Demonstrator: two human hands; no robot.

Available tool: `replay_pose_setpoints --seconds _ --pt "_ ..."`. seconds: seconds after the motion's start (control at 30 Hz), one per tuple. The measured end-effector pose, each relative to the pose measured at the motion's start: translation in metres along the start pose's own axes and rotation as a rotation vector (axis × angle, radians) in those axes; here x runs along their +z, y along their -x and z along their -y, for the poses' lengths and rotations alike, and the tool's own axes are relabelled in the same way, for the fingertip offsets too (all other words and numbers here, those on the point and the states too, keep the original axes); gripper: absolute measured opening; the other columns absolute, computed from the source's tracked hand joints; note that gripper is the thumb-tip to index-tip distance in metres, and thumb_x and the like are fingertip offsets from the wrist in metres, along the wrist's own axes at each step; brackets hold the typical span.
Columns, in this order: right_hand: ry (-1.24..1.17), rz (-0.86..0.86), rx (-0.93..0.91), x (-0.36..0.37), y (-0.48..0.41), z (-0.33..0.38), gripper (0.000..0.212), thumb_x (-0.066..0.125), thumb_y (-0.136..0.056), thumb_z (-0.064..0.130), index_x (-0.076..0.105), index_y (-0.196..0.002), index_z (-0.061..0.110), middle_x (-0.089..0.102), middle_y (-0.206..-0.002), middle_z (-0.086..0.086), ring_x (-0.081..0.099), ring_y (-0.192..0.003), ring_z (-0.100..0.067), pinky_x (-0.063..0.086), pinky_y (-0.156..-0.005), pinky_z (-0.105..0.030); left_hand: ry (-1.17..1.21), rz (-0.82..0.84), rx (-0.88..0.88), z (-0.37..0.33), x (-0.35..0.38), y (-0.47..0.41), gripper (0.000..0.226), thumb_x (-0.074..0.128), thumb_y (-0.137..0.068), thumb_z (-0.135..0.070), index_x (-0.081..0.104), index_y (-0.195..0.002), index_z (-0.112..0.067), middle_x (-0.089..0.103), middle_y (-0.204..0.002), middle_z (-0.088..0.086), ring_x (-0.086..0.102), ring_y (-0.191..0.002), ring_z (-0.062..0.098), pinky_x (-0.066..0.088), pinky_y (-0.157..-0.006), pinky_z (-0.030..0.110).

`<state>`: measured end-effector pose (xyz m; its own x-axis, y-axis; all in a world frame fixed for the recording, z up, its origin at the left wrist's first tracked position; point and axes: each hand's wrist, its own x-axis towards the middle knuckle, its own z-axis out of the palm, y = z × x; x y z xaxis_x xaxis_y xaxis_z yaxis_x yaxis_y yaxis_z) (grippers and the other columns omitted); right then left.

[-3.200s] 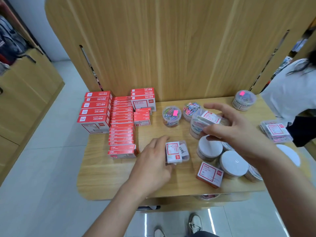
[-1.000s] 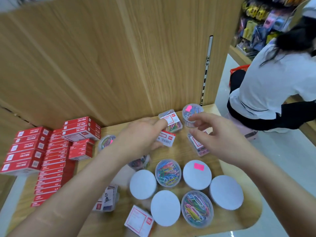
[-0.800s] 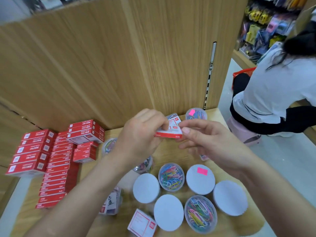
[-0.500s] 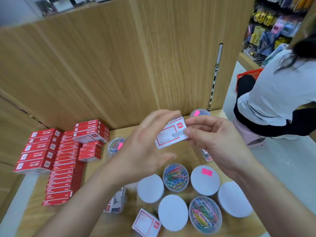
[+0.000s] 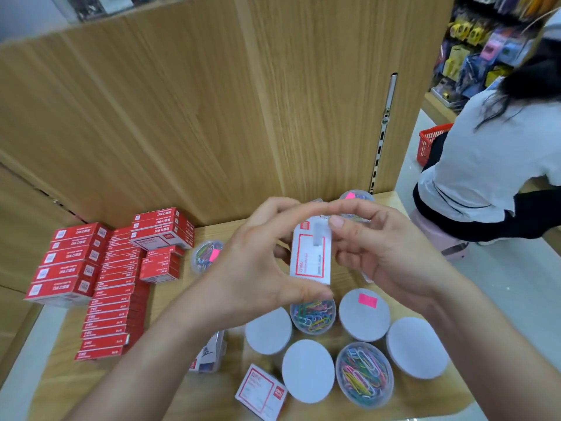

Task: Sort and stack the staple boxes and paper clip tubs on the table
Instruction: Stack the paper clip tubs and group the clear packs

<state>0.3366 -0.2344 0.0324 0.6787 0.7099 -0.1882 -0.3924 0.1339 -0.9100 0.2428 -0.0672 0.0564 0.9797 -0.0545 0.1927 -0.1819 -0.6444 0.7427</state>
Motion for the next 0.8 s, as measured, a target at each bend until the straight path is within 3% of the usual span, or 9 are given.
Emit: replay_pose_setpoints --seconds 0.1,0.23,0.4,0.5,0.57,0.63,0.7,0.8 --pt "-0.002 0.191 0.053 0.001 0.006 -0.003 0.036 0.071 -0.077 0.016 0.064 -0.112 0.015 0.070 -0.100 -0.023 0.067 -0.082 -0.029 0.054 -0.077 -0.039 -0.174 -0.185 0.062 0.004 0.008 0.001 0.077 0.081 -0.060 -0.048 0.054 -0.129 -0.026 0.046 -0.111 -0.001 0.055 -0.097 0.006 0.048 -0.073 0.016" --pt "0.057 0.115 0.017 0.004 0.008 -0.005 0.035 0.072 -0.077 0.004 0.065 -0.110 0.013 0.072 -0.090 -0.019 0.066 -0.074 -0.025 0.052 -0.083 -0.046 -0.292 -0.253 0.044 0.003 0.011 0.003 0.085 0.072 -0.064 -0.058 0.049 -0.135 -0.018 0.046 -0.116 -0.003 0.050 -0.103 0.000 0.047 -0.081 0.018" --pt "0.218 0.058 -0.032 0.005 0.012 -0.002 0.033 0.065 -0.083 0.002 0.067 -0.112 0.018 0.072 -0.081 -0.008 0.063 -0.063 -0.012 0.046 -0.057 -0.017 -0.327 -0.235 0.049 0.003 0.013 0.009 0.086 0.083 -0.068 -0.039 0.043 -0.140 -0.013 0.052 -0.132 -0.003 0.050 -0.122 0.006 0.043 -0.099 0.026" --pt "0.225 0.137 -0.020 0.006 0.015 -0.002 0.034 0.066 -0.085 0.011 0.065 -0.116 0.025 0.073 -0.094 -0.012 0.066 -0.075 -0.018 0.050 -0.067 -0.025 -0.307 -0.262 0.074 -0.001 0.014 0.014 0.084 0.083 -0.066 -0.027 0.045 -0.139 -0.011 0.057 -0.127 -0.003 0.056 -0.113 0.005 0.045 -0.094 0.019" --pt "0.245 0.175 0.005 0.009 0.016 -0.003 0.037 0.066 -0.086 0.022 0.060 -0.122 0.027 0.072 -0.100 -0.015 0.067 -0.085 -0.024 0.049 -0.073 -0.035 -0.172 -0.157 0.047 -0.005 0.009 0.018 0.086 0.082 -0.065 -0.020 0.042 -0.141 -0.019 0.058 -0.125 -0.008 0.061 -0.100 0.009 0.051 -0.082 0.024" --pt "0.291 0.132 -0.004 0.013 0.017 -0.003 0.037 0.066 -0.086 0.023 0.059 -0.122 0.028 0.072 -0.096 -0.017 0.064 -0.077 -0.017 0.046 -0.065 -0.029 -0.002 0.000 -0.027 -0.009 0.003 0.022 0.089 0.078 -0.067 -0.015 0.035 -0.143 -0.033 0.054 -0.127 -0.014 0.061 -0.096 0.016 0.053 -0.072 0.032" --pt "0.294 0.105 -0.023 0.020 0.018 -0.005 0.038 0.065 -0.085 0.015 0.060 -0.121 0.025 0.073 -0.089 -0.016 0.063 -0.068 -0.013 0.046 -0.058 -0.024 0.058 0.062 -0.064 -0.012 -0.003 0.029 0.090 0.075 -0.070 -0.013 0.030 -0.143 -0.040 0.049 -0.132 -0.017 0.057 -0.103 0.020 0.053 -0.074 0.032" --pt "0.234 0.021 -0.033 0.030 0.023 -0.012 0.032 0.063 -0.085 0.004 0.064 -0.114 0.016 0.074 -0.083 -0.010 0.068 -0.068 -0.018 0.057 -0.058 -0.027 -0.093 -0.110 -0.036 -0.013 -0.013 0.050 0.076 0.074 -0.070 -0.015 0.042 -0.136 -0.035 0.050 -0.127 -0.019 0.057 -0.100 0.017 0.049 -0.072 0.022"
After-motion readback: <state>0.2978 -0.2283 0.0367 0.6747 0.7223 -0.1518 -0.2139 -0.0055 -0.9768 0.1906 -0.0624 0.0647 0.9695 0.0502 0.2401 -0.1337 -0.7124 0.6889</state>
